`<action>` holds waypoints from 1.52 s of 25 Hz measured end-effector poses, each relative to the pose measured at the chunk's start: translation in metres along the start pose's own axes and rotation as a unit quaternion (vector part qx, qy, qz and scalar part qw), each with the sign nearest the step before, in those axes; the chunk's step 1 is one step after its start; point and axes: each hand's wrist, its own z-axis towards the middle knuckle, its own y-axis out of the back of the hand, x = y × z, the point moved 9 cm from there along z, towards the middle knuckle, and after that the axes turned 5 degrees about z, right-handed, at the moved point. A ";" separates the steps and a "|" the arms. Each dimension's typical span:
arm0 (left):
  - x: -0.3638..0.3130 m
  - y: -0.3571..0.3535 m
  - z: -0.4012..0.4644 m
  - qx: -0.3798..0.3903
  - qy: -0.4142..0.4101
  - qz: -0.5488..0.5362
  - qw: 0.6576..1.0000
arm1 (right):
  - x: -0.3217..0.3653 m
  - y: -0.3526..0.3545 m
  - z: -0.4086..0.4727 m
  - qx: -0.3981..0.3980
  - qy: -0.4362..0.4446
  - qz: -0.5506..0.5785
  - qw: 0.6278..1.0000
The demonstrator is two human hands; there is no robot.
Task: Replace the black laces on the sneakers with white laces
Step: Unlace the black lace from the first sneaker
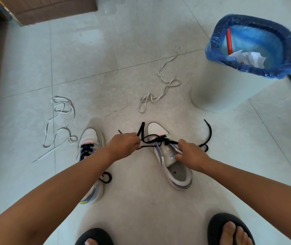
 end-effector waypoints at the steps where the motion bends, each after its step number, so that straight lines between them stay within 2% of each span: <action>1: 0.010 0.005 0.000 -0.006 0.033 -0.053 0.998 | 0.000 0.000 0.000 0.001 0.000 0.001 1.000; 3: 0.026 0.023 0.005 -0.071 0.091 -0.145 0.983 | 0.000 -0.001 0.001 0.003 -0.001 0.001 1.000; 4: 0.024 0.032 0.010 -0.097 0.091 -0.155 0.979 | 0.000 -0.001 0.001 0.003 -0.001 0.000 1.000; 6: 0.003 0.041 0.026 -0.086 0.045 -0.146 0.985 | 0.001 -0.001 0.001 0.000 -0.001 0.000 1.000; 10: -0.048 0.035 0.047 0.005 -0.090 -0.035 0.995 | 0.001 -0.003 0.002 0.002 -0.002 0.005 1.000; 14: -0.057 0.042 0.054 0.003 -0.149 0.065 0.987 | 0.001 -0.002 0.003 0.000 -0.002 0.001 1.000; 17: -0.049 0.035 0.055 0.008 -0.137 0.162 0.977 | 0.001 -0.002 0.002 0.001 0.002 0.001 1.000; 19: -0.043 0.036 0.055 -0.013 -0.080 0.181 0.980 | 0.000 -0.003 0.002 0.004 0.003 0.000 1.000; 22: -0.017 0.050 0.049 -0.067 0.081 0.063 0.993 | -0.001 -0.003 0.003 0.003 0.001 0.001 1.000; 23: -0.016 0.046 0.043 -0.066 0.080 0.021 0.994 | -0.001 -0.003 0.003 0.003 0.000 -0.001 1.000; 24: -0.023 0.036 0.037 -0.048 0.041 0.015 0.998 | 0.000 -0.003 0.003 0.002 0.001 -0.002 1.000; 27: -0.050 -0.002 0.012 0.047 -0.066 0.075 0.994 | 0.001 -0.003 0.003 0.003 0.004 -0.006 1.000; 28: -0.052 -0.004 0.007 0.032 -0.074 0.091 0.993 | 0.000 -0.003 0.003 0.003 0.004 -0.003 1.000; 30: -0.045 0.008 0.001 -0.050 -0.071 0.113 0.990 | -0.002 -0.003 0.002 0.005 0.000 0.003 1.000; 32: -0.008 0.010 -0.005 -0.028 -0.032 0.163 0.986 | -0.005 -0.003 0.002 0.006 -0.003 0.010 1.000; 34: 0.065 0.013 -0.017 0.047 0.107 0.217 0.969 | -0.008 -0.004 0.001 0.004 -0.009 0.016 1.000; 36: 0.120 0.031 -0.030 0.081 0.253 0.235 0.935 | -0.010 -0.003 0.001 0.002 -0.012 0.017 1.000; 37: 0.125 0.035 -0.032 0.098 0.283 0.242 0.923 | -0.009 -0.003 0.001 0.002 -0.011 0.016 1.000; 38: 0.114 0.036 -0.026 0.101 0.273 0.237 0.927 | -0.009 -0.004 0.001 0.001 -0.009 0.015 1.000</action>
